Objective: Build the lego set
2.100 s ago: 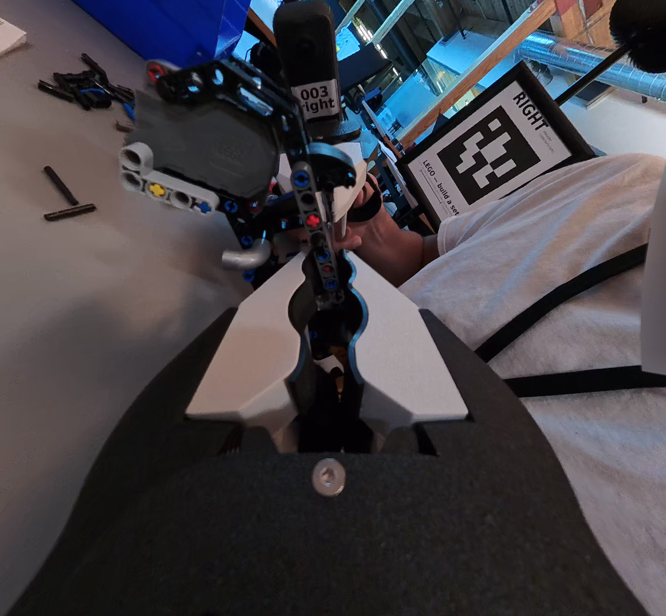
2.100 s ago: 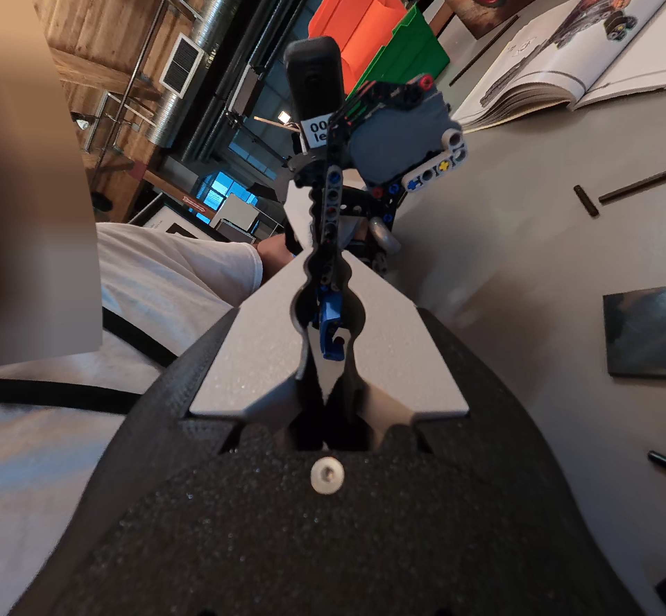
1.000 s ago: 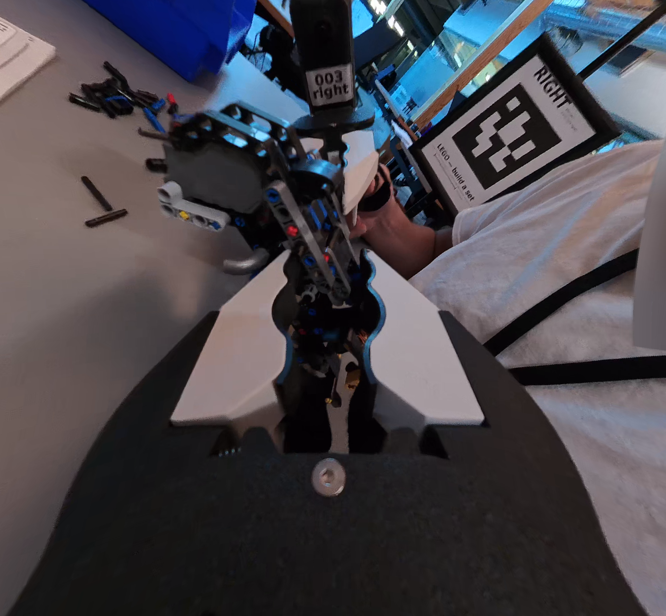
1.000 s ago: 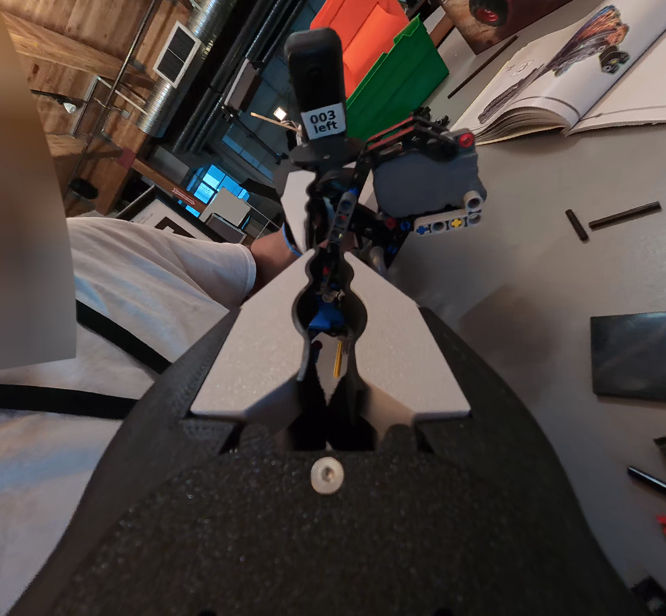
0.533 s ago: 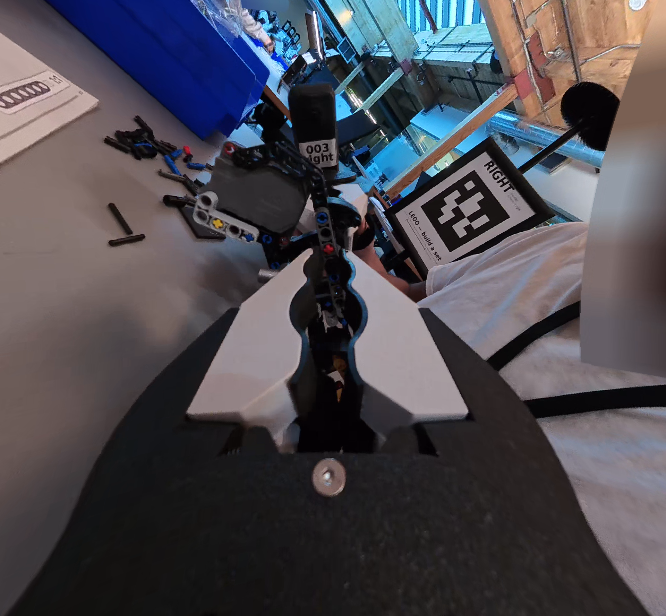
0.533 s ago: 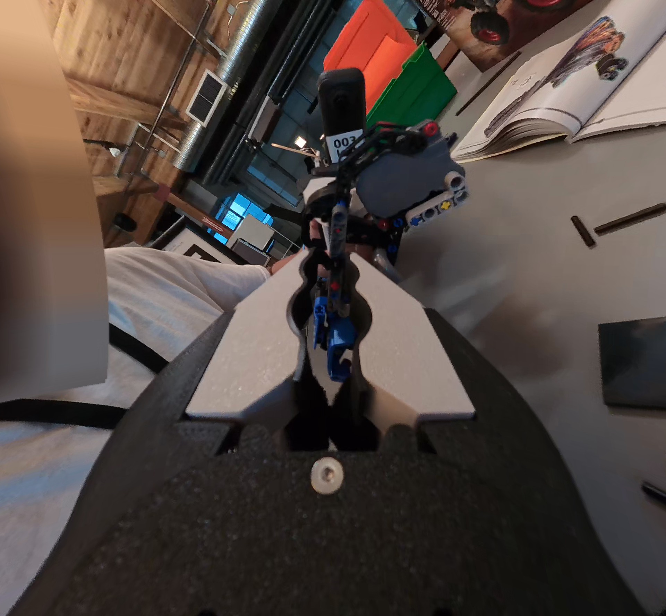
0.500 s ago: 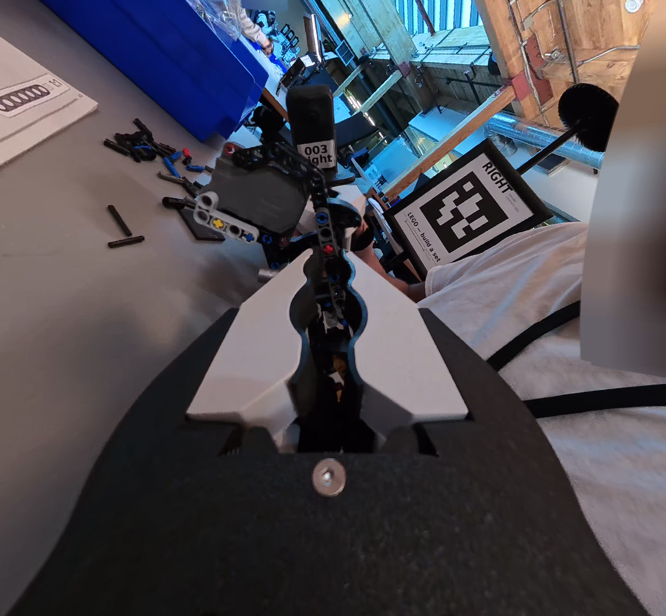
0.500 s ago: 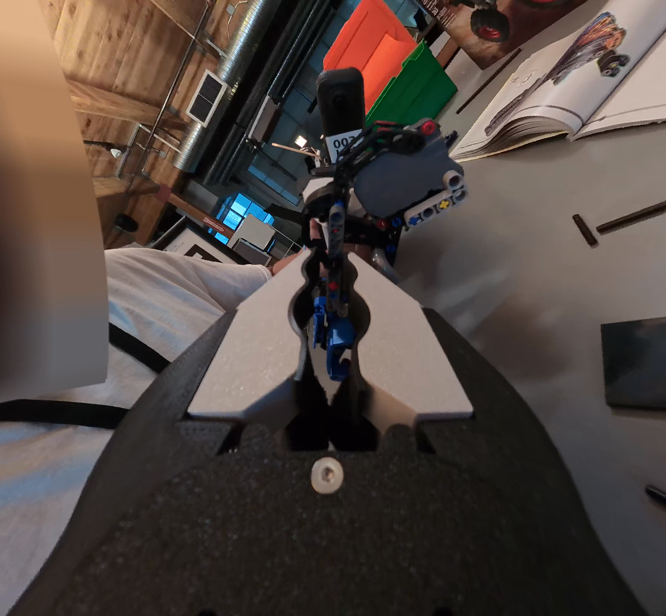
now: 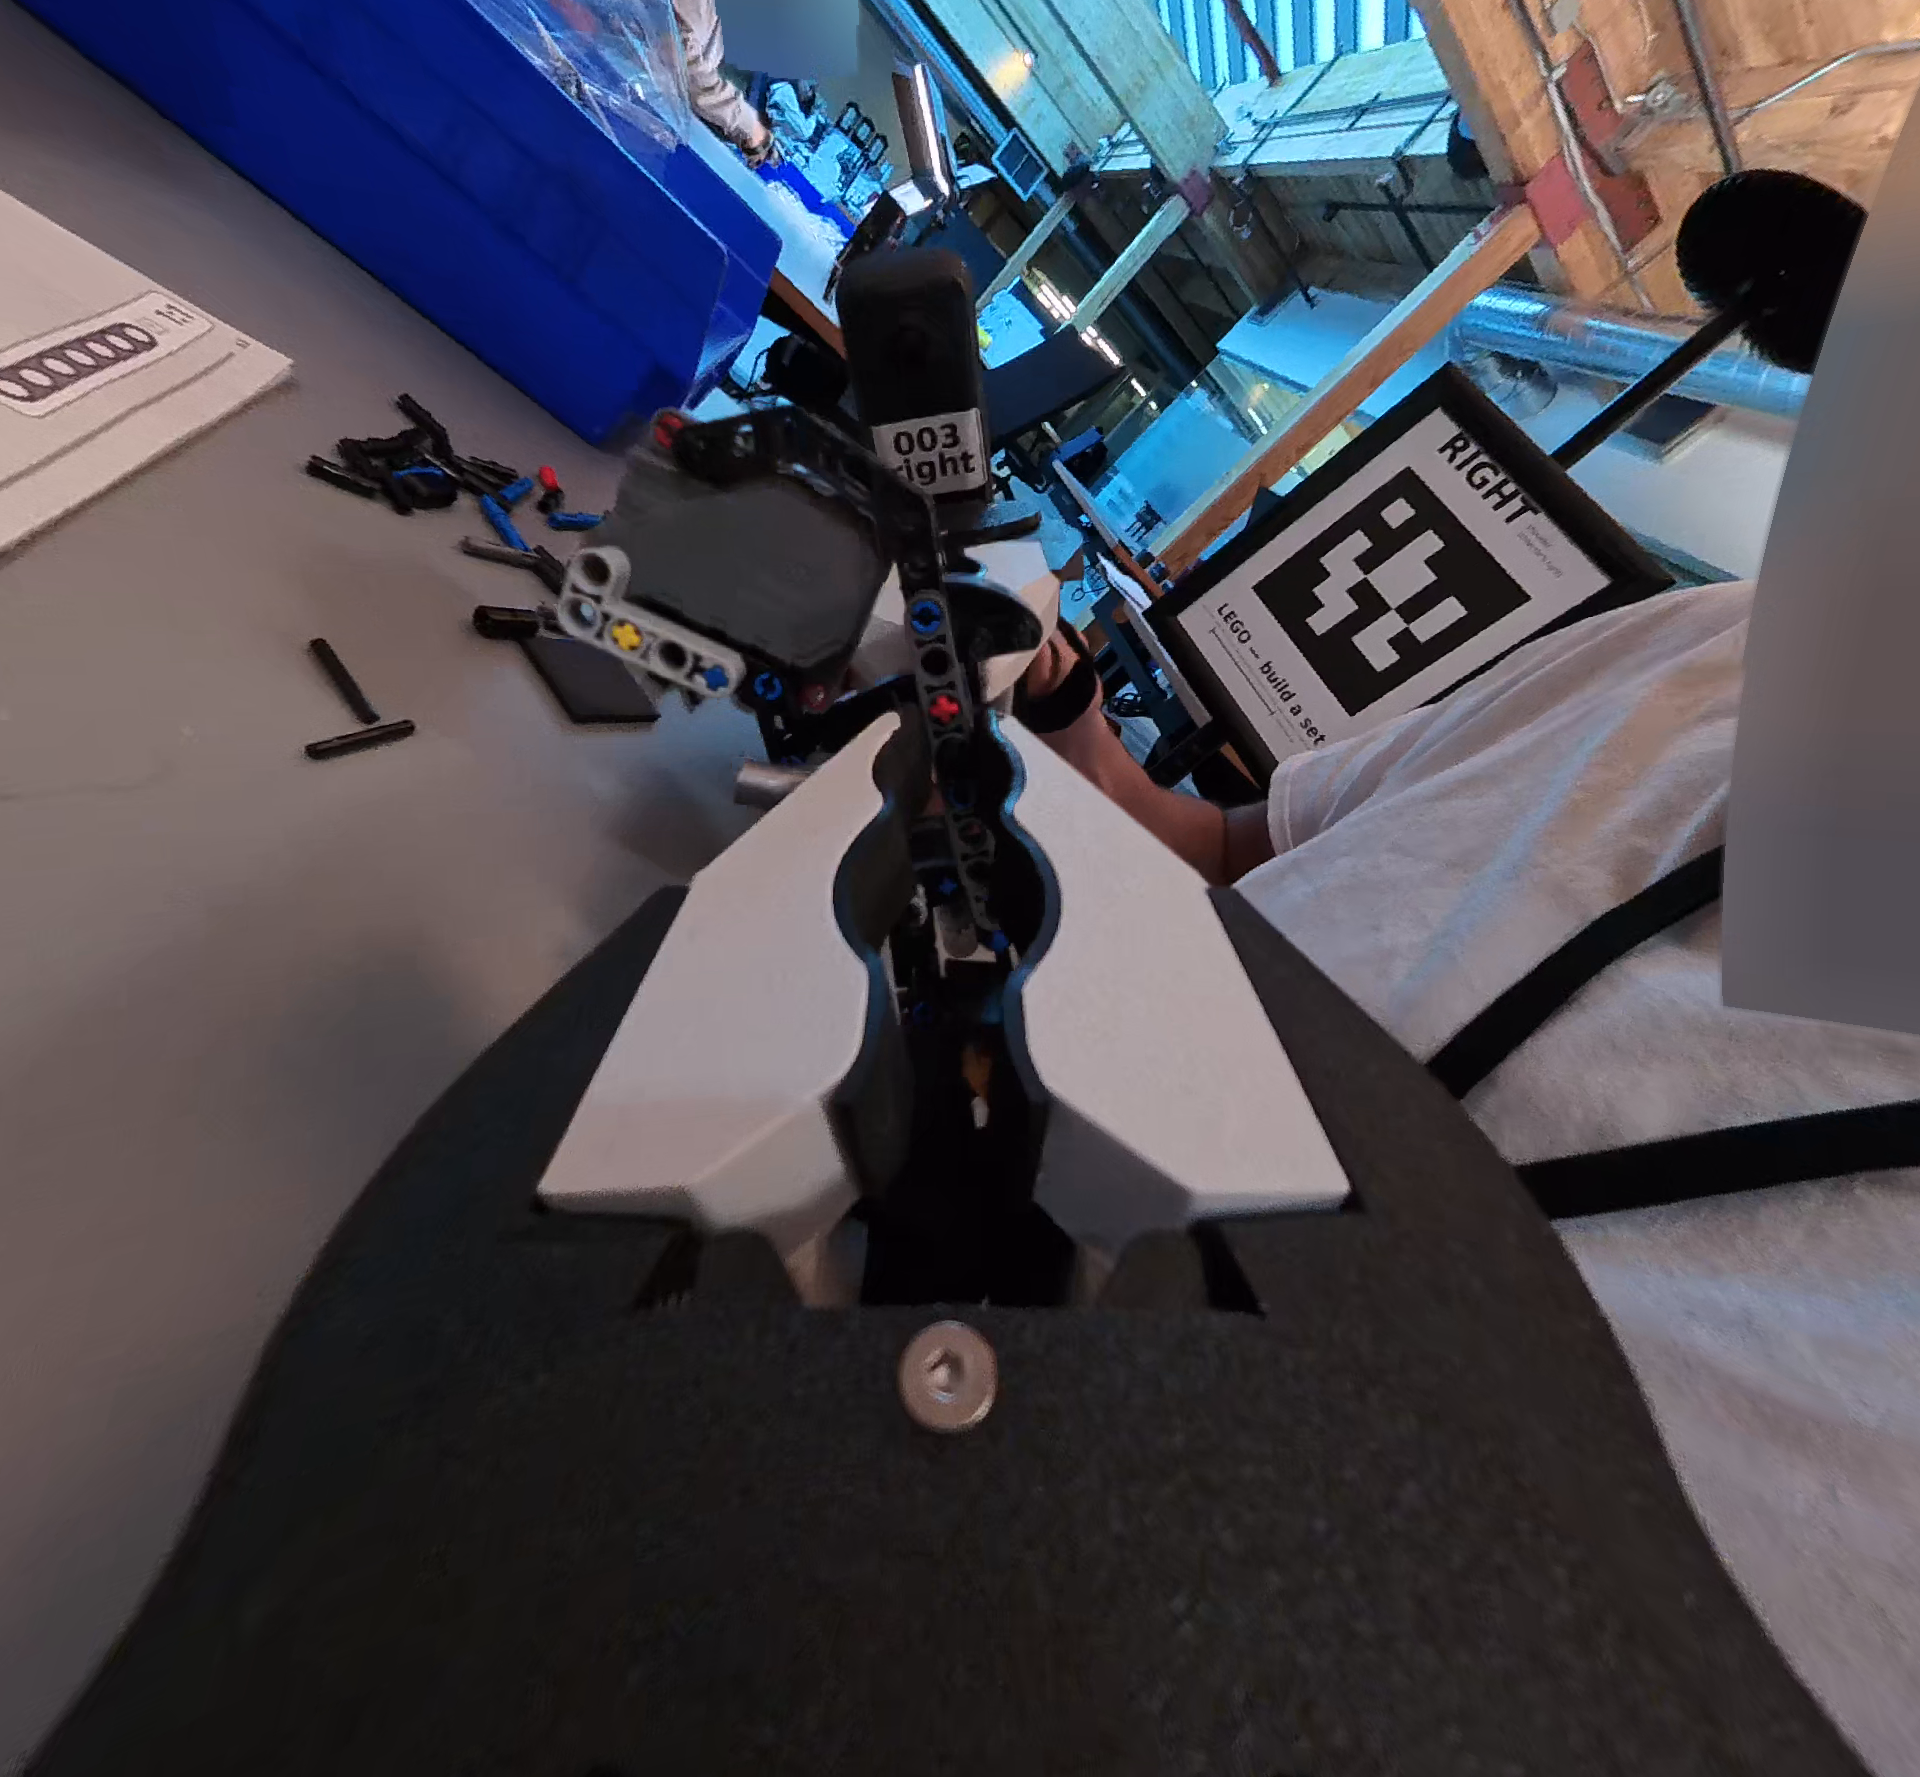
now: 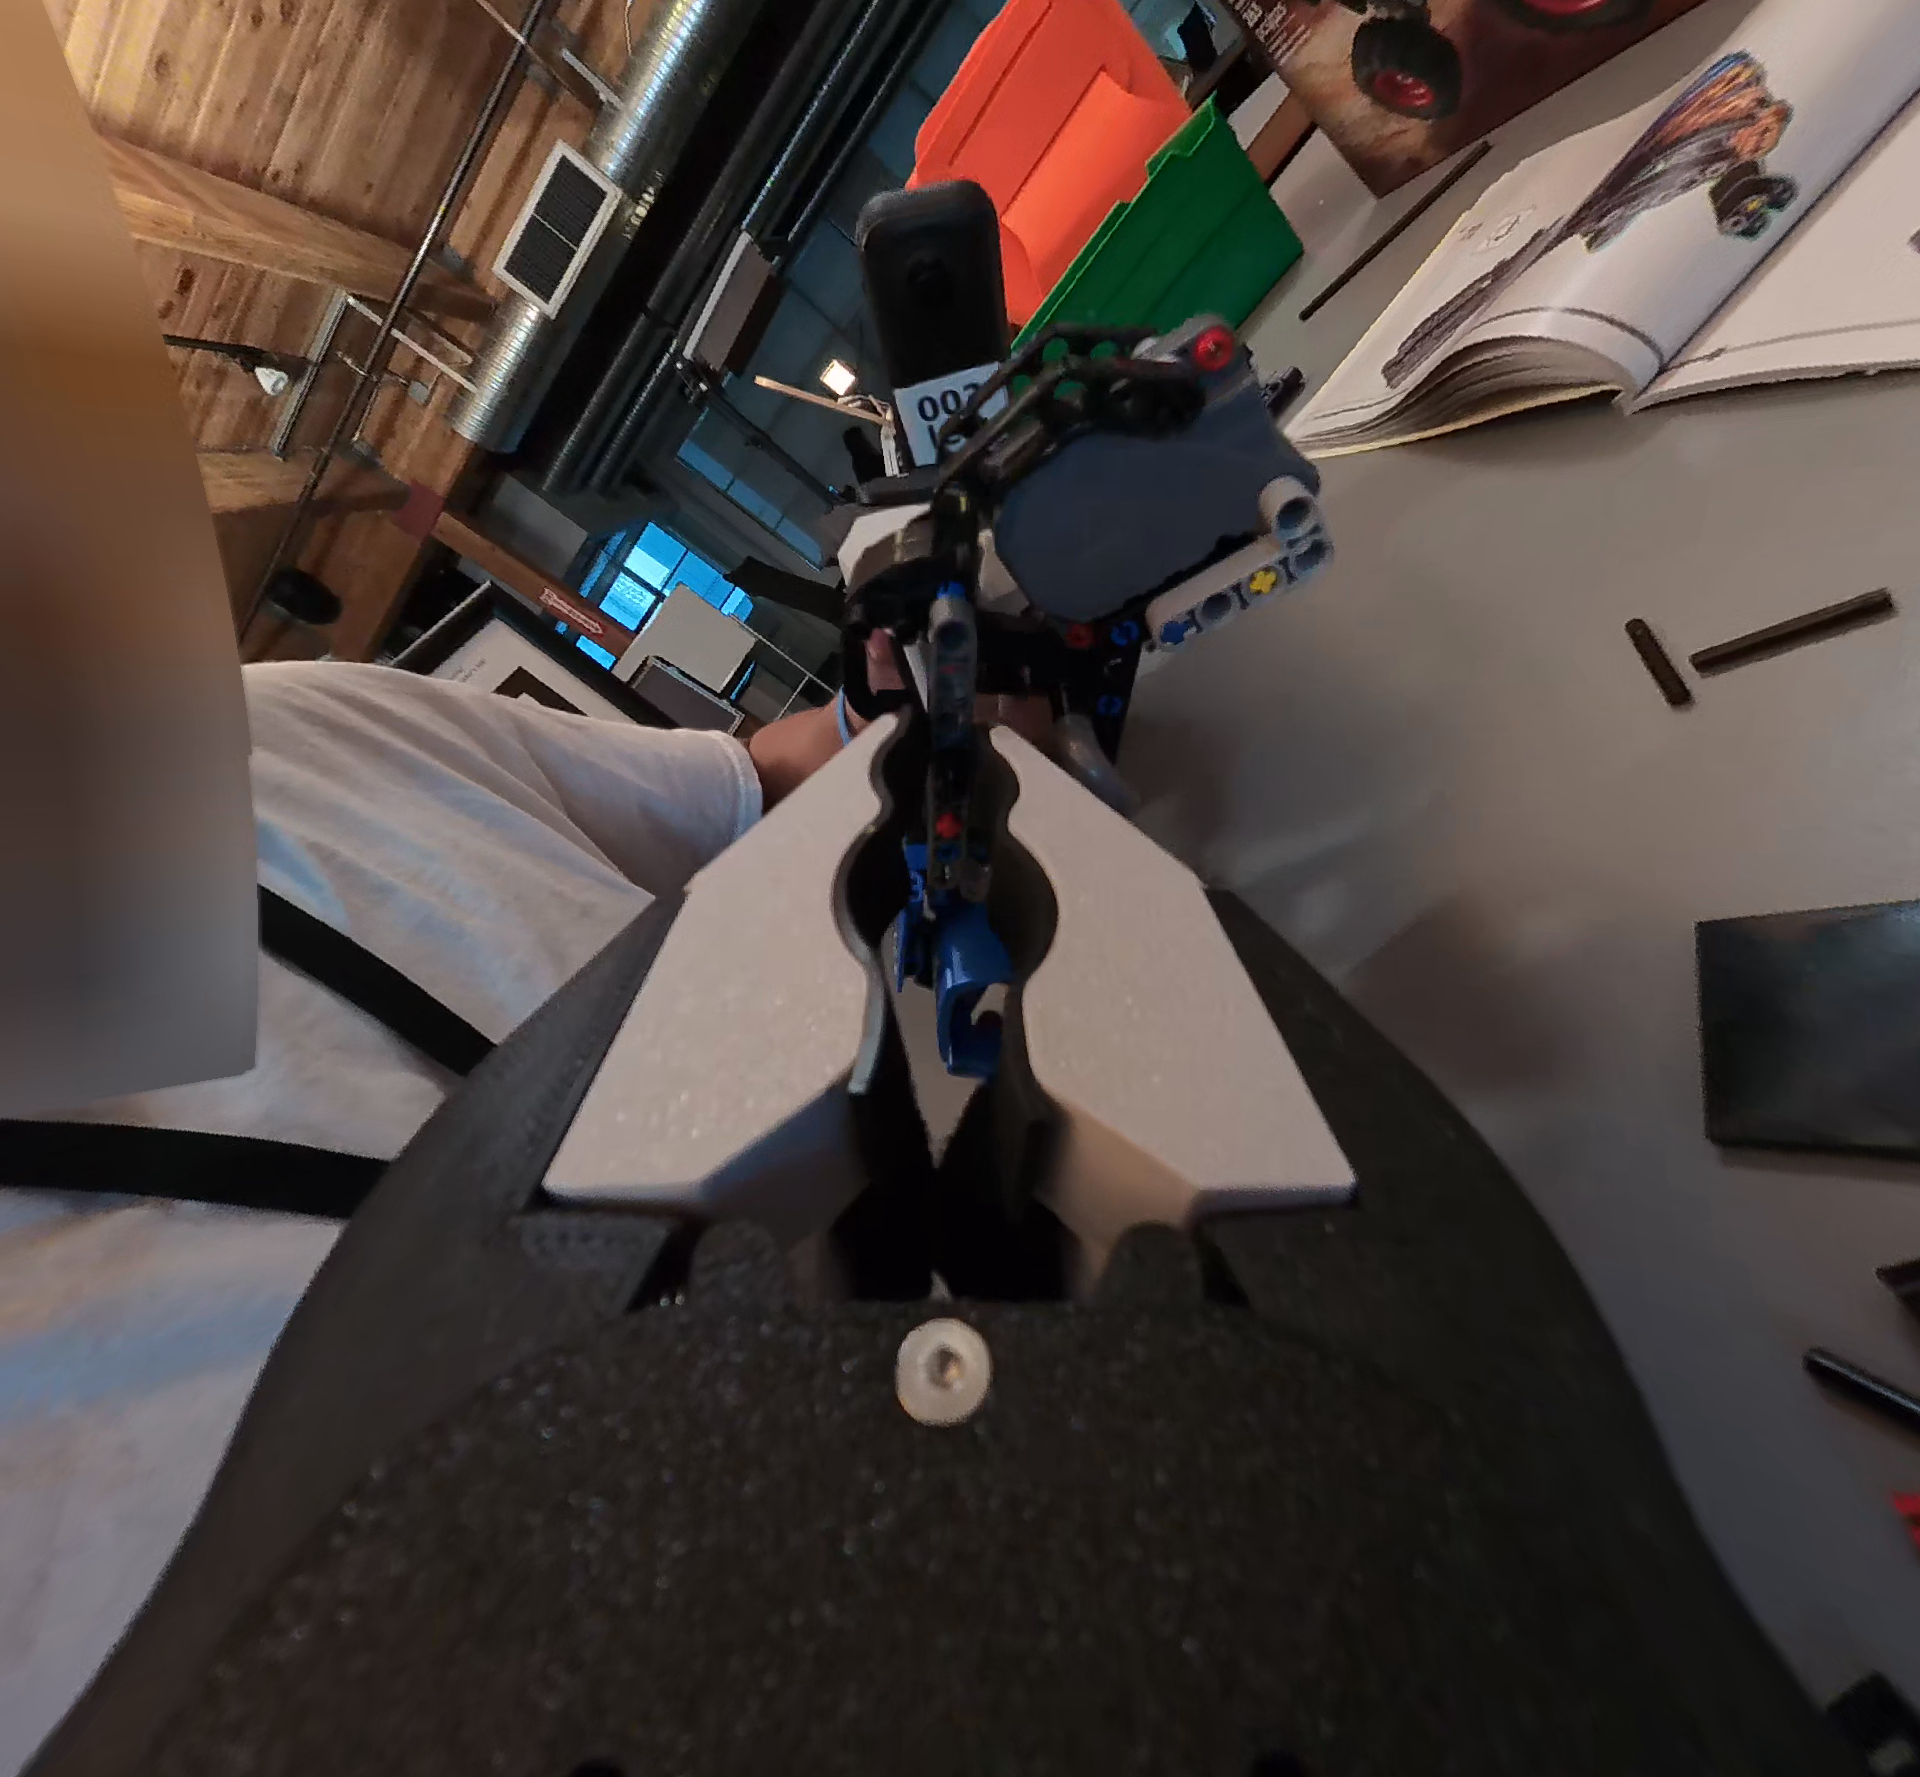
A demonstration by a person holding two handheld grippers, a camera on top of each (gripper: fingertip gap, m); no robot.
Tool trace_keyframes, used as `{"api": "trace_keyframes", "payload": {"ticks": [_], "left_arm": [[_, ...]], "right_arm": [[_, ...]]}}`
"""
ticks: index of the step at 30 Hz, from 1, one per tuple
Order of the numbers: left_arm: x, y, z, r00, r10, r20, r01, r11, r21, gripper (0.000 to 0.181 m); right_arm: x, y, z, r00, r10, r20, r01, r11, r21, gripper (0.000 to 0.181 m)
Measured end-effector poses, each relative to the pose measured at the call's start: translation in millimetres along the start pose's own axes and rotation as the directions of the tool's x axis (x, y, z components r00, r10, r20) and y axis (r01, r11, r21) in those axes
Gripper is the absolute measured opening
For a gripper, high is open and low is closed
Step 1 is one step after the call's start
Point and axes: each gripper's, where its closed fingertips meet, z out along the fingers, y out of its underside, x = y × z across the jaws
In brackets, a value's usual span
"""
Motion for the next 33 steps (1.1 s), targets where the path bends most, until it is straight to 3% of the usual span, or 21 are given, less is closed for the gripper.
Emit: {"api": "trace_keyframes", "payload": {"ticks": [9,14,19,25,28,31,33], "left_arm": [[-3,-1,-4,0.999,0.024,0.023,-0.023,0.999,-0.038,0.006],[-9,-4,-10,0.999,-0.041,-0.005,0.041,0.999,-0.008,0.006],[-6,-1,-7,0.998,-0.041,-0.04,0.041,0.999,-0.01,0.006],[-5,2,-7,0.997,-0.062,-0.054,0.059,0.997,-0.041,0.007],[-3,18,-2,0.994,-0.09,-0.069,0.079,0.986,-0.144,0.025],[-1,26,4,0.997,-0.059,-0.058,0.048,0.984,-0.174,0.02],[3,28,7,0.996,-0.055,-0.068,0.043,0.984,-0.173,0.007]], "right_arm": [[5,-3,2,0.998,-0.029,-0.06,0.03,0.999,0.012,0.008],[12,4,-1,0.997,0.039,-0.07,-0.038,0.999,0.009,0.022],[5,12,11,0.998,-0.031,-0.052,0.028,0.998,-0.057,0.008],[3,11,9,0.999,-0.014,-0.03,0.012,0.999,-0.047,0.006],[4,11,8,0.999,-0.004,-0.036,0.003,0.999,-0.043,0.007],[1,13,12,0.999,-0.04,-0.026,0.039,0.998,-0.055,0.007],[1,14,15,0.999,-0.032,-0.031,0.031,0.998,-0.059,0.007]]}}
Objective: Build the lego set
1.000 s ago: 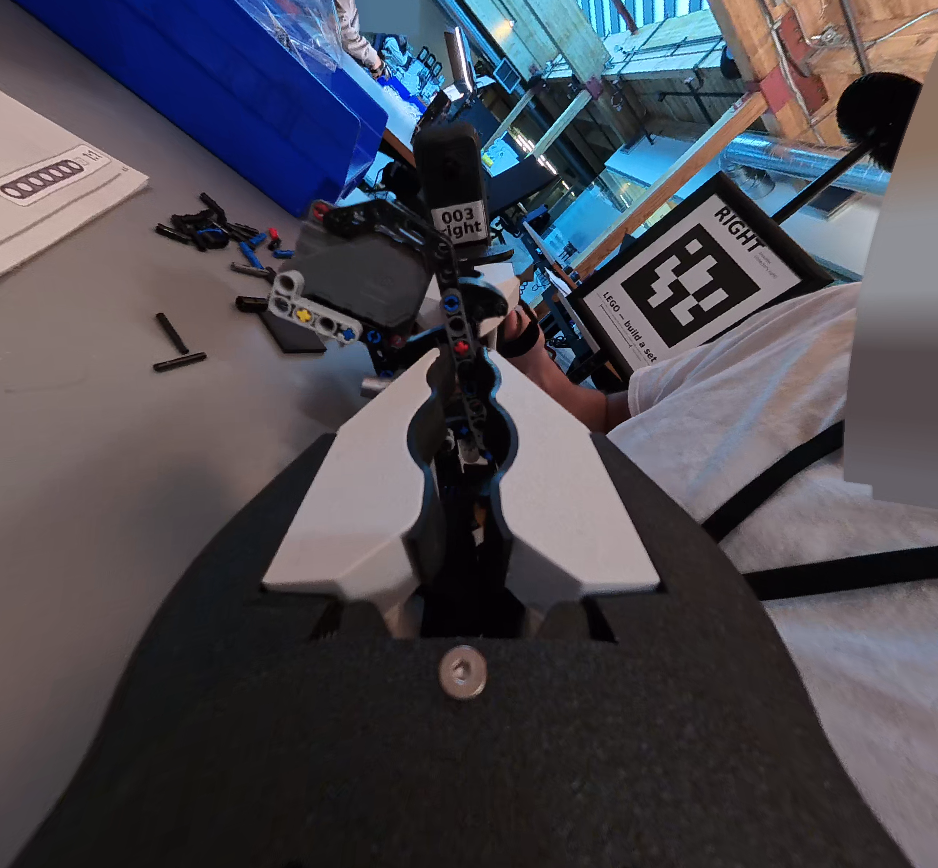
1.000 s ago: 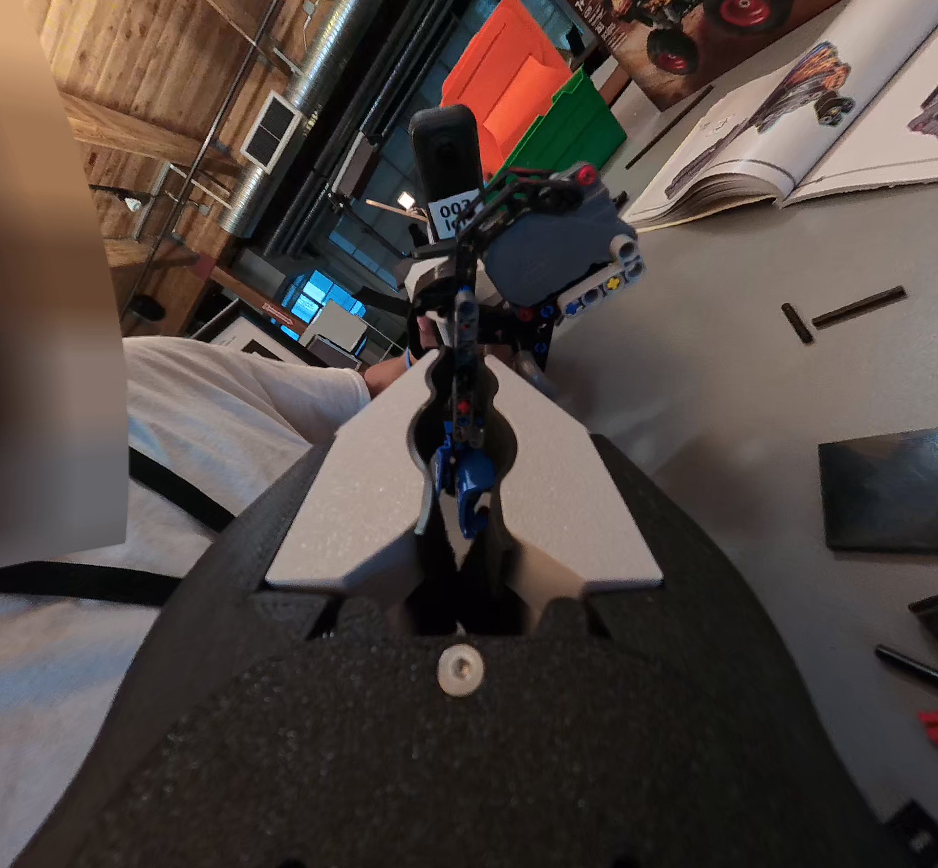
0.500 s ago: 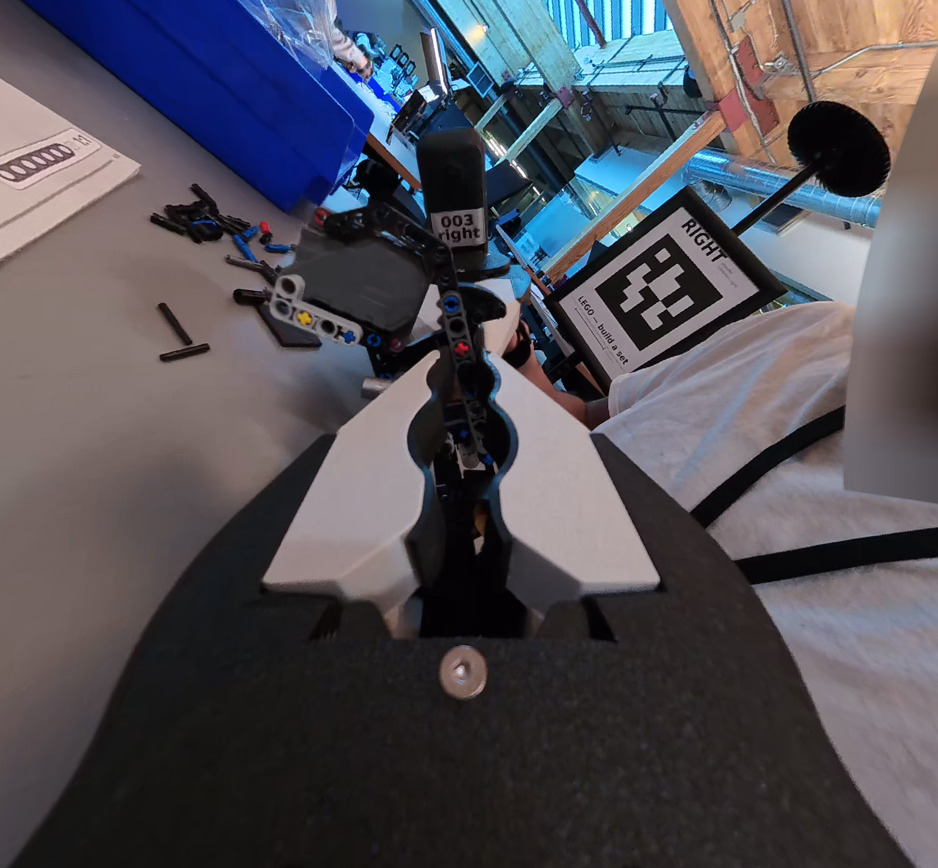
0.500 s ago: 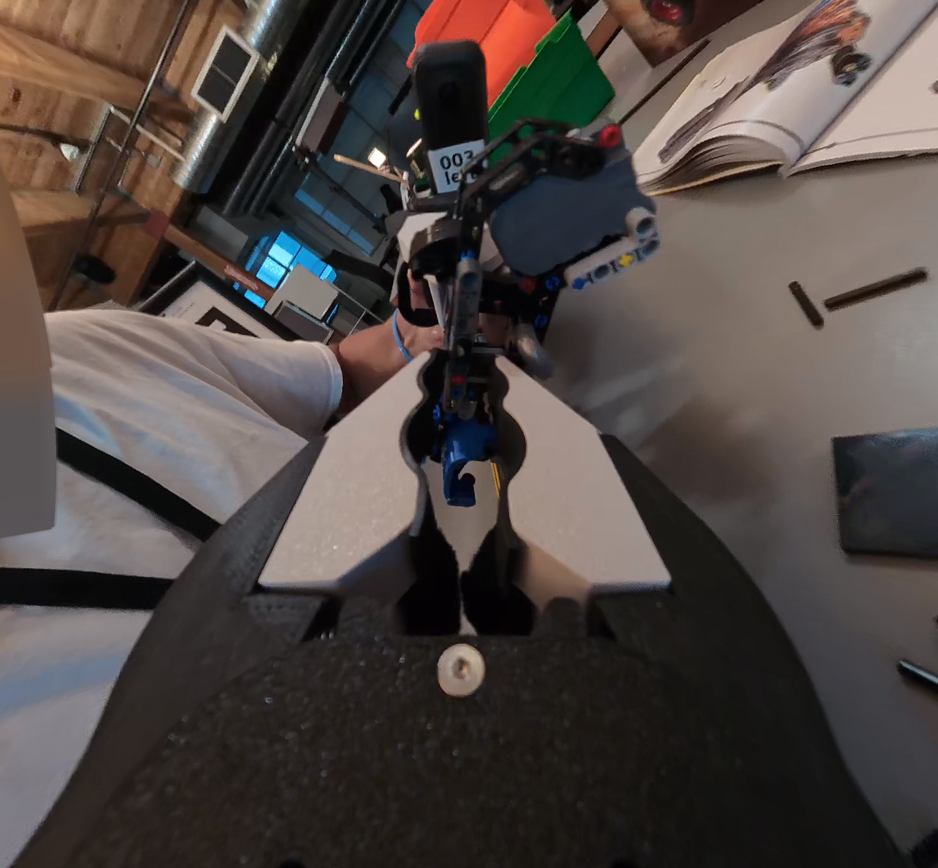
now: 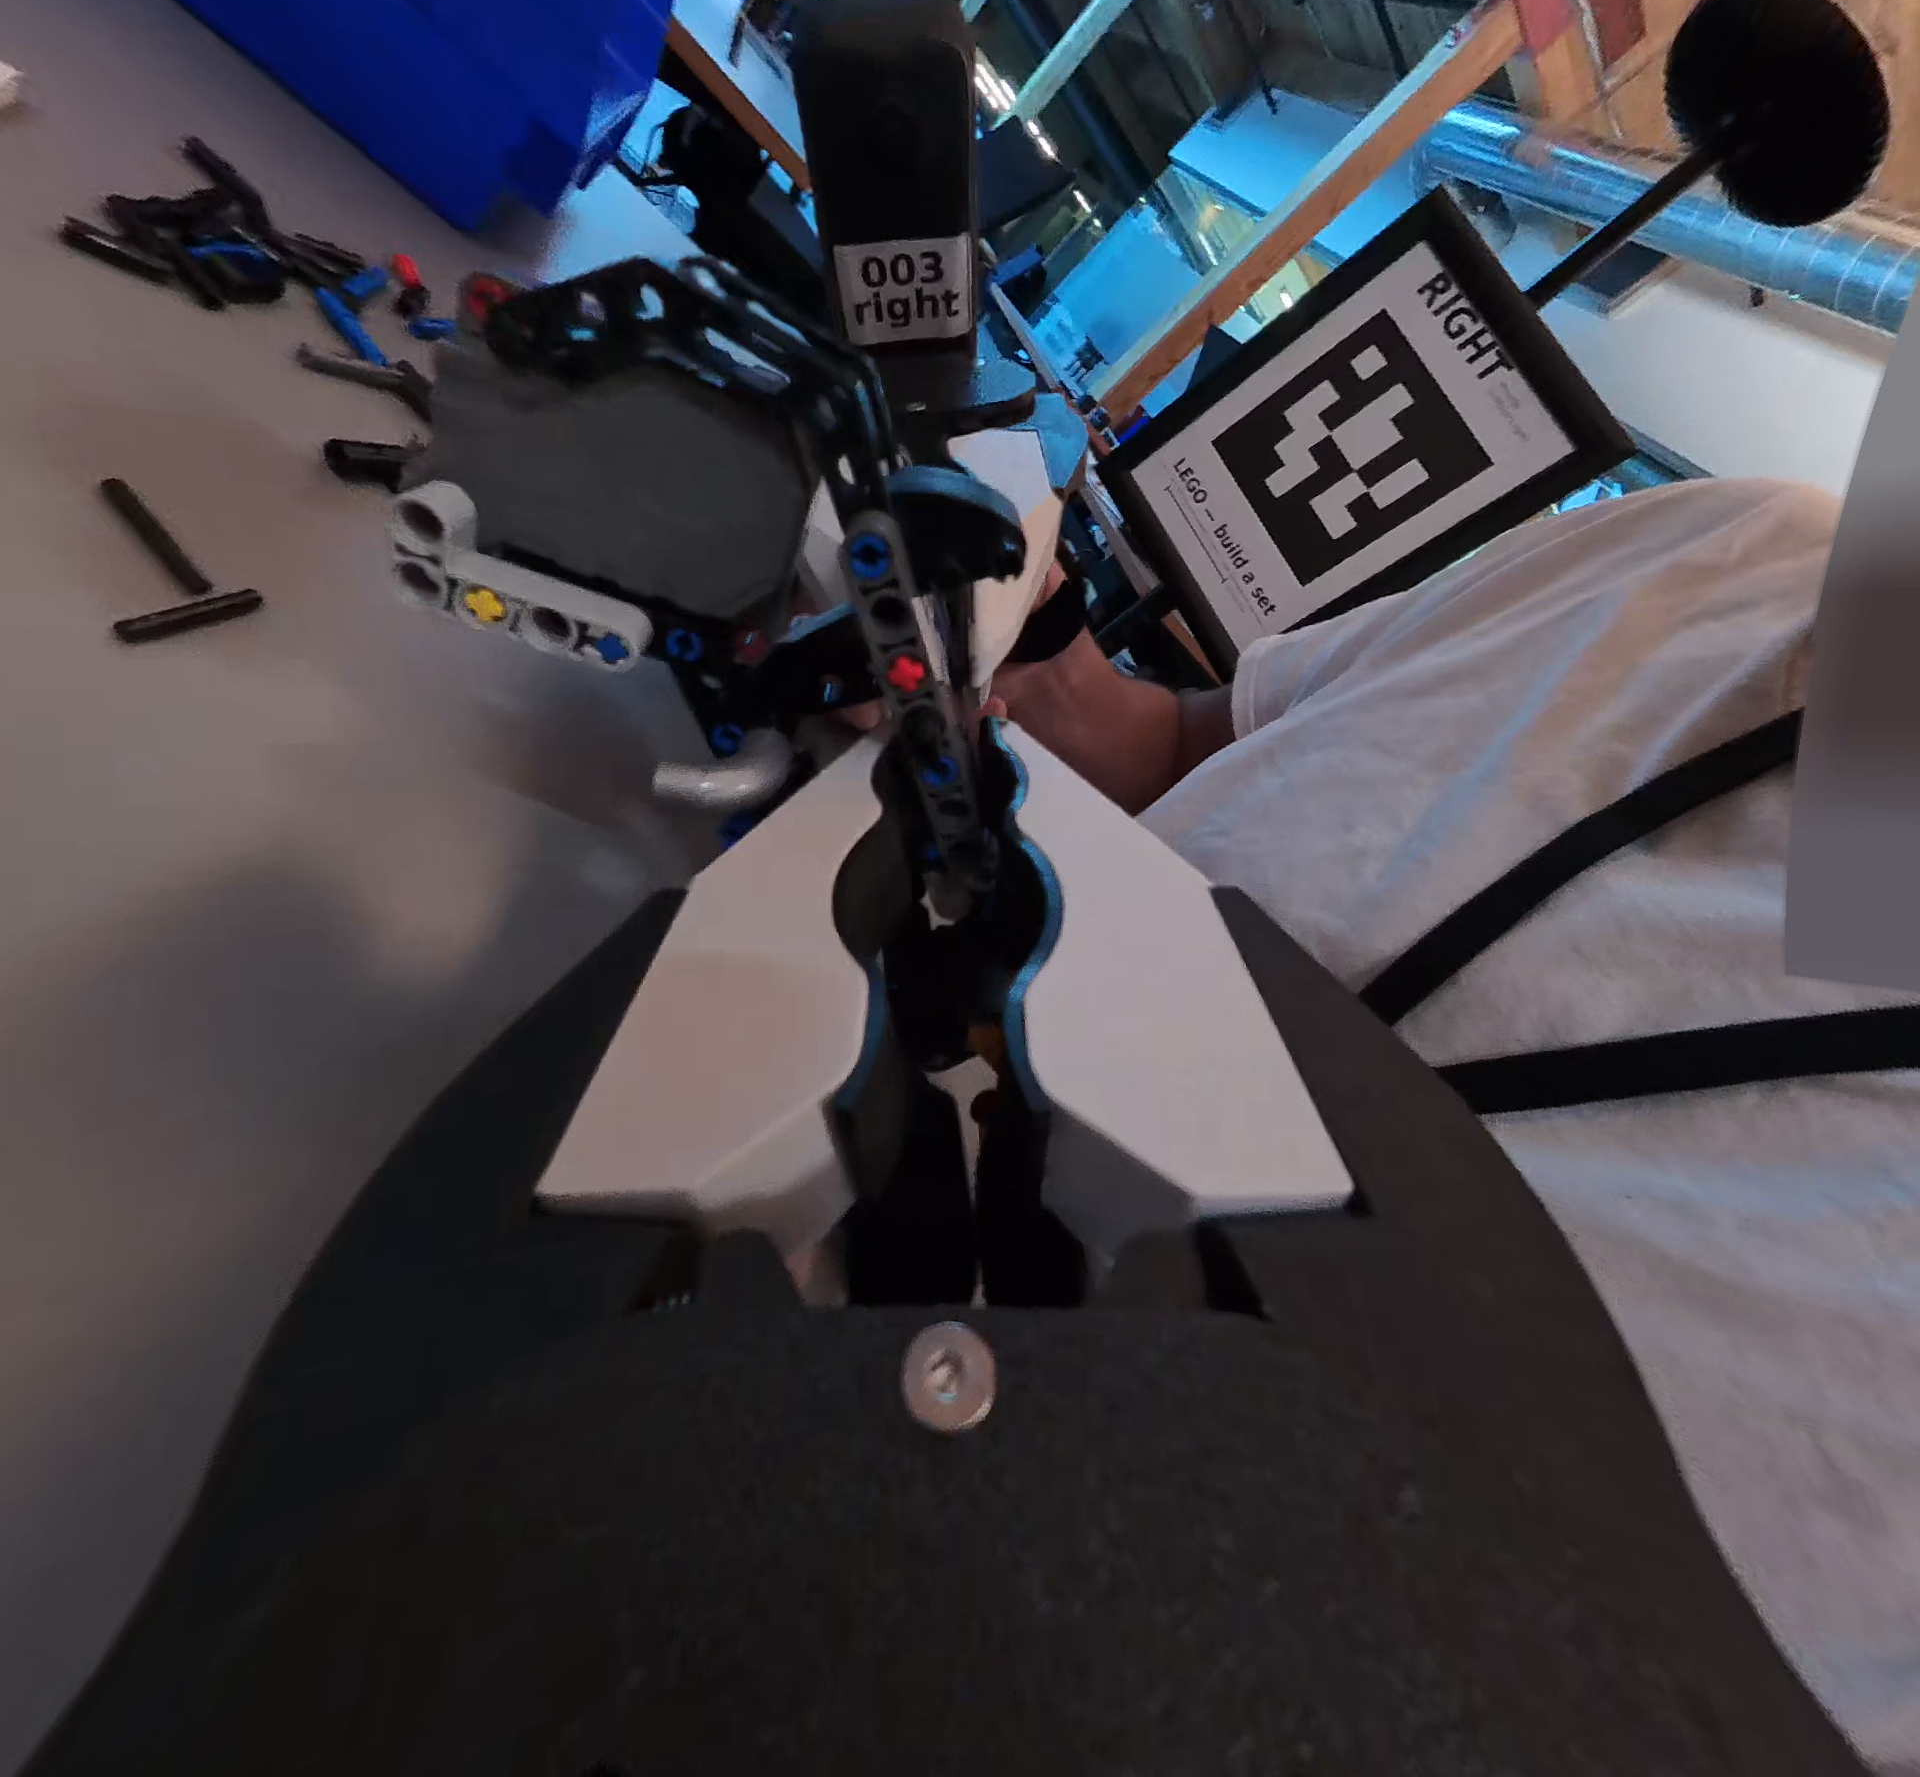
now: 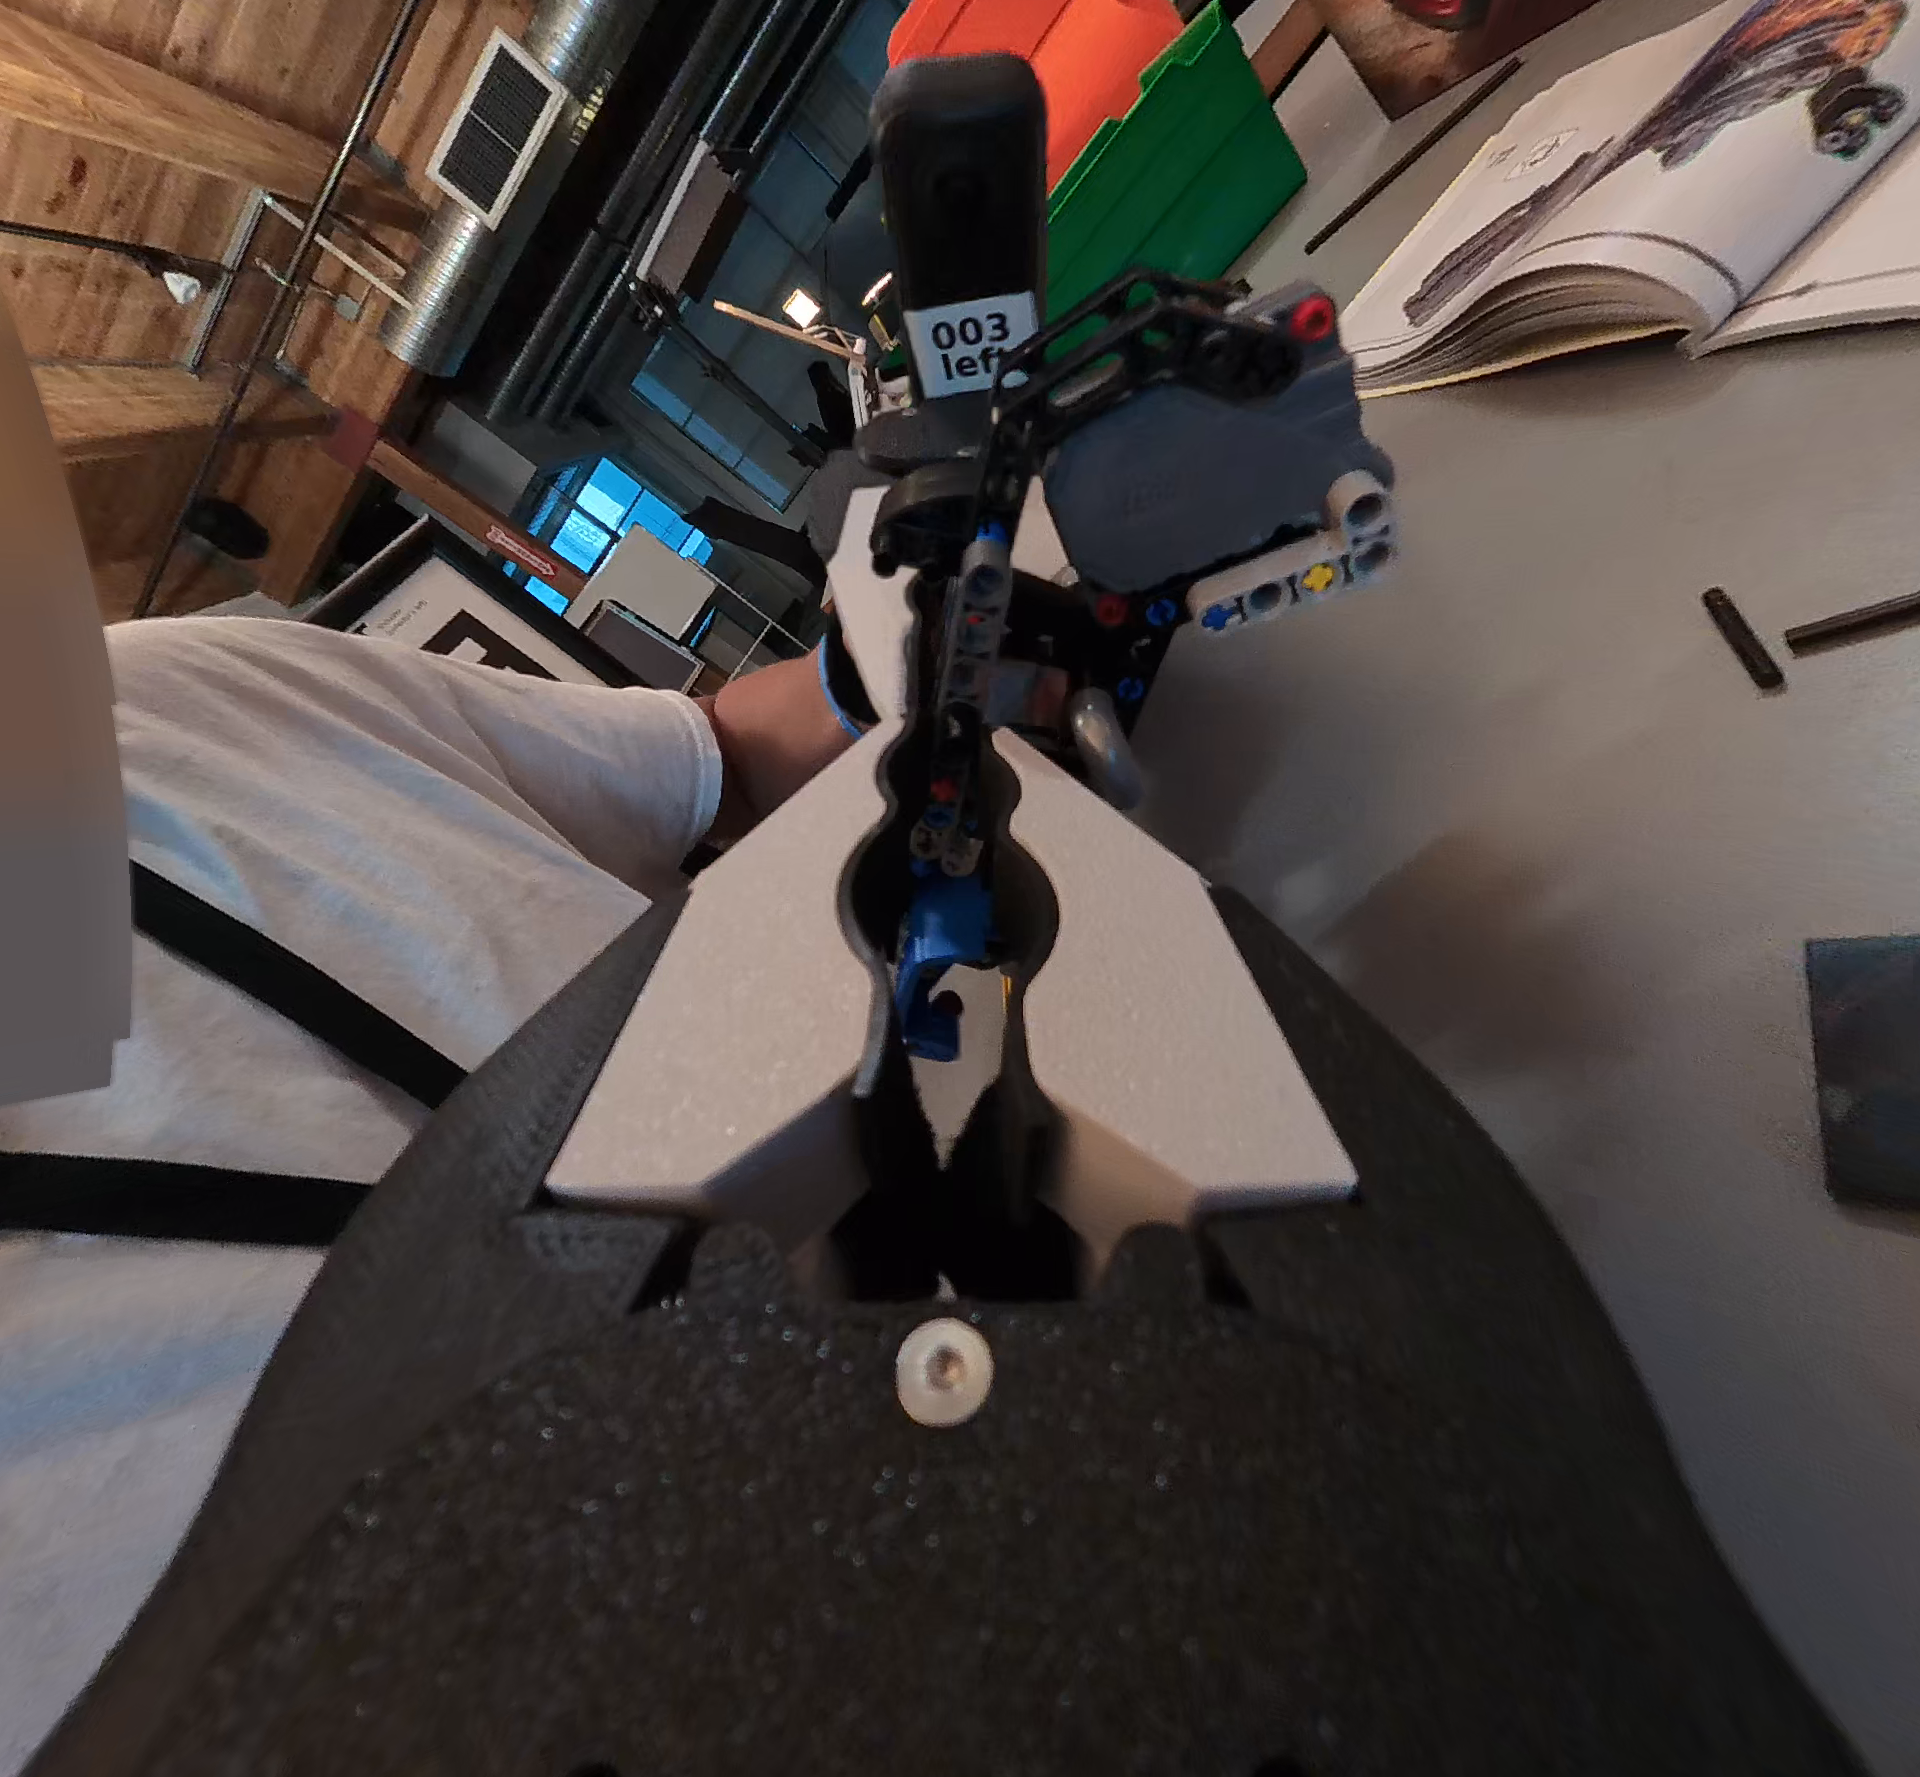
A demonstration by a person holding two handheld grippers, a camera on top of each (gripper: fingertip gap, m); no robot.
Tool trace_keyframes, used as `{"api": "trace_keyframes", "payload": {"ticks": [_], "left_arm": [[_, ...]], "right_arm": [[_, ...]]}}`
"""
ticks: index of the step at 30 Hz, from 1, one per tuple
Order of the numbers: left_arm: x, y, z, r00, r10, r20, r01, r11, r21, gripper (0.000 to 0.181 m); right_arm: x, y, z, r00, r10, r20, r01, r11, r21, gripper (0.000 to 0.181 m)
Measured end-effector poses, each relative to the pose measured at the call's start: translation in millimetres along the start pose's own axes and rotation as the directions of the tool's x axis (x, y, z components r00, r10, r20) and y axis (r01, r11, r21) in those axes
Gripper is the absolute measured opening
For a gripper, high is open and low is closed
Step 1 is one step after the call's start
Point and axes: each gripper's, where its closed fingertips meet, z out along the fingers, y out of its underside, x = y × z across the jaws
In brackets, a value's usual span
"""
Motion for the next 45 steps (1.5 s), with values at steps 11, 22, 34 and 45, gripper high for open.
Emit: {"api": "trace_keyframes", "payload": {"ticks": [11,22,34,45], "left_arm": [[-3,-3,-4,1.0,0.008,0.022,-0.008,1.0,0.025,0.006],[-10,-14,-14,0.997,0.051,0.057,-0.055,0.996,0.07,0.006],[-3,-3,-7,0.999,0.044,0.021,-0.044,0.999,0.014,0.006],[-4,1,-7,0.999,0.028,0.017,-0.028,0.999,-0.021,0.007]], "right_arm": [[2,3,-2,1.0,0.018,-0.002,-0.018,1.0,-0.012,0.006],[6,10,-9,0.998,-0.036,-0.049,0.032,0.997,-0.07,0.006],[5,13,-8,1.0,-0.012,0.002,0.013,0.99,-0.143,0.006],[6,15,-7,1.0,-0.027,0.013,0.029,0.983,-0.183,0.006]]}}
